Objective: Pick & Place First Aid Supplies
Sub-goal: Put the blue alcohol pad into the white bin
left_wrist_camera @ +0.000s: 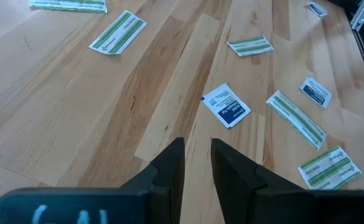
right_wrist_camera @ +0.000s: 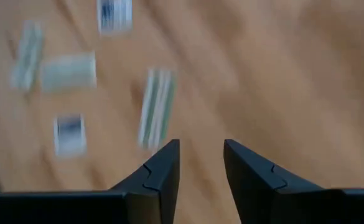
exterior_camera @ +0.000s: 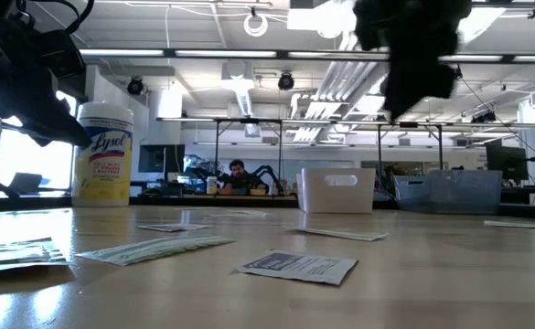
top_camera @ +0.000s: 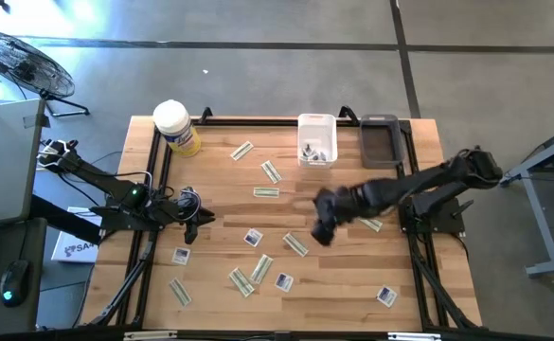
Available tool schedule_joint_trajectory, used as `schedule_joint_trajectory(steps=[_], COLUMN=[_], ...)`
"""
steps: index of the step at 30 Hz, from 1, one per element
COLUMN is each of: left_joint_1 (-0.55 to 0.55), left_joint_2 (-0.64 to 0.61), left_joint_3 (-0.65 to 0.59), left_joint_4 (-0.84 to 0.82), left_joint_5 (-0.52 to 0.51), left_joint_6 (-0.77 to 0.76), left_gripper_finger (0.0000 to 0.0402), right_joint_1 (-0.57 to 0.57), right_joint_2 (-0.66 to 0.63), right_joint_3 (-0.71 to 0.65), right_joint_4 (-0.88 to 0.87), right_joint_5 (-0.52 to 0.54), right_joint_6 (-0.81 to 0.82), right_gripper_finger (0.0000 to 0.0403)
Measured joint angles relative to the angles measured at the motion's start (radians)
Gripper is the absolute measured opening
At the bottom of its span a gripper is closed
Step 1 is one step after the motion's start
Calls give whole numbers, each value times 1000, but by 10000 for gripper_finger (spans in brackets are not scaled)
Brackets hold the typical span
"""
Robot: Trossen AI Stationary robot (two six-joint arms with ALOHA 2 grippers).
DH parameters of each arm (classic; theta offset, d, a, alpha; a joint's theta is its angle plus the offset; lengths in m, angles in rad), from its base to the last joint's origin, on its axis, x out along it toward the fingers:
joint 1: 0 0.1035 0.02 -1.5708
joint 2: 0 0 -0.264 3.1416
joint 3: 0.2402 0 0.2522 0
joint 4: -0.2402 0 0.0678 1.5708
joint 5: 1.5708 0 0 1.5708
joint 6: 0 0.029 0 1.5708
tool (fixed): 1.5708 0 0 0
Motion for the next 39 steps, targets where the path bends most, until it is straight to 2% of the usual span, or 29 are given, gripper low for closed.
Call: schedule_joint_trajectory(steps=[7, 12, 18, 21, 28, 32, 39], left_joint_1=[0, 0, 0, 0, 0, 0, 0], left_joint_2=[0, 0, 0, 0, 0, 0, 0], left_joint_3=[0, 0, 0, 0, 0, 0, 0], left_joint_4=[0, 0, 0, 0, 0, 0, 0], left_joint_5=[0, 0, 0, 0, 0, 0, 0], left_joint_6=[0, 0, 0, 0, 0, 0, 0], left_gripper_finger=[76, 76, 76, 76, 76, 76, 76], right_joint_1=[232, 397, 524, 549, 558, 548, 514], right_joint_2=[-2, 2, 48, 82, 181, 214, 225], right_joint_3=[-1, -1, -2, -2, -2, -2, -2], right_joint_4=[-233, -244, -250, -253, -292, -292, -313], right_joint_5=[-144, -201, -294, -328, -503, -519, -522], right_joint_6=[334, 590, 730, 768, 790, 783, 760], right_gripper_finger=[118, 117, 119, 132, 186, 203, 207])
